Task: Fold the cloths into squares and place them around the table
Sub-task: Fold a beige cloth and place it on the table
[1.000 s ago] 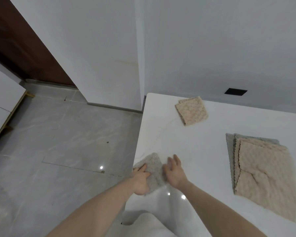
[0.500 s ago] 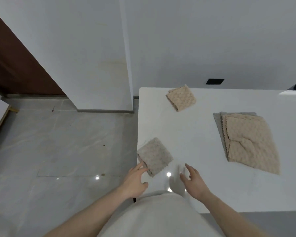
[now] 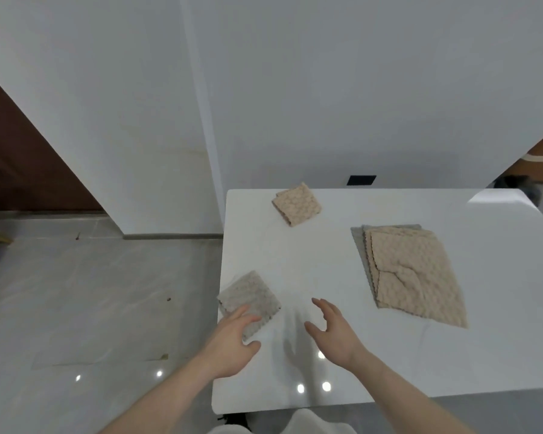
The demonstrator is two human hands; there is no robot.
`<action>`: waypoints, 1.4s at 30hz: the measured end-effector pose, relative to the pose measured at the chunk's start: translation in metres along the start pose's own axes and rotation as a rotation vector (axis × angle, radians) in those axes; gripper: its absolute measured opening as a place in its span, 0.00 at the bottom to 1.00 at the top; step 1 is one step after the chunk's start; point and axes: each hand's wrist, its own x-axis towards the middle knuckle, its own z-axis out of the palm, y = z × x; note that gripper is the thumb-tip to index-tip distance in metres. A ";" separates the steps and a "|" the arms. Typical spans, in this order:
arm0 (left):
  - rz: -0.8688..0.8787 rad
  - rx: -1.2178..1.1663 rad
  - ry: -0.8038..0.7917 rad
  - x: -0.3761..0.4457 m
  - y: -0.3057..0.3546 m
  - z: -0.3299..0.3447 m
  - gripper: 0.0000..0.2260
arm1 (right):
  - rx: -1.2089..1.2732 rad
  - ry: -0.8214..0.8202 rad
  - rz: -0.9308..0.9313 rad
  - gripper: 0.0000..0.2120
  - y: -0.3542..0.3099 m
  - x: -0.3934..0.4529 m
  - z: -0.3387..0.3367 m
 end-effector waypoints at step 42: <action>0.019 0.040 -0.018 0.032 0.260 0.188 0.23 | -0.037 0.077 -0.083 0.25 0.240 -0.092 -0.245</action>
